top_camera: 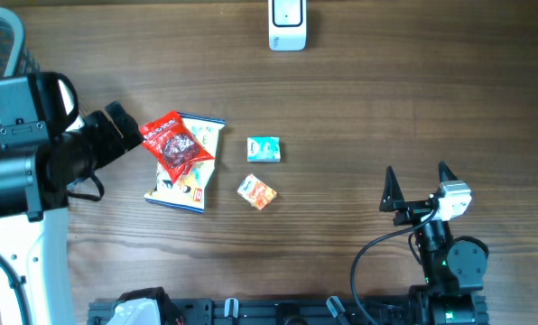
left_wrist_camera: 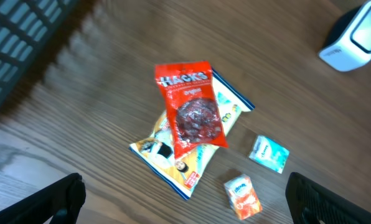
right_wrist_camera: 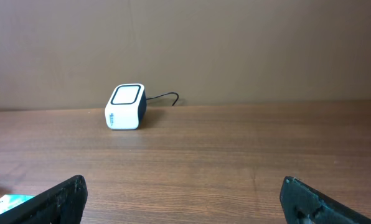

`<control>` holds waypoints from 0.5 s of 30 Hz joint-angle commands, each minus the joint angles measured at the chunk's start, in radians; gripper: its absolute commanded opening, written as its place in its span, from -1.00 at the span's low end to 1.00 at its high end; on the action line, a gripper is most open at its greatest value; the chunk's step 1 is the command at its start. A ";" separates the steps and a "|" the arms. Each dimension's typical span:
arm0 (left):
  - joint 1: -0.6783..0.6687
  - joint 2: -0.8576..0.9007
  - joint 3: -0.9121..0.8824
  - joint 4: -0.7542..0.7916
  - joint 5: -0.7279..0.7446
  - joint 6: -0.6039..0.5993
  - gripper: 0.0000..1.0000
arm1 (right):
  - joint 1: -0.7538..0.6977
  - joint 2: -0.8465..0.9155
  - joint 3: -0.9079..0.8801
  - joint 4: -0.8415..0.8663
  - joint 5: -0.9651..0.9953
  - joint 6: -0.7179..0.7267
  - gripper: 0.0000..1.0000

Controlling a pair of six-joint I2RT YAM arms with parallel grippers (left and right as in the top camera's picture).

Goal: Scan the item barcode

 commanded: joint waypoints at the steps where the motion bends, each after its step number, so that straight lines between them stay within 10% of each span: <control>1: 0.002 0.003 0.006 -0.018 0.330 -0.002 1.00 | 0.003 -0.005 -0.001 0.003 0.010 0.008 0.99; 15: -0.246 0.013 -0.145 -0.022 0.347 0.002 1.00 | 0.003 -0.005 -0.001 0.003 0.010 0.008 0.99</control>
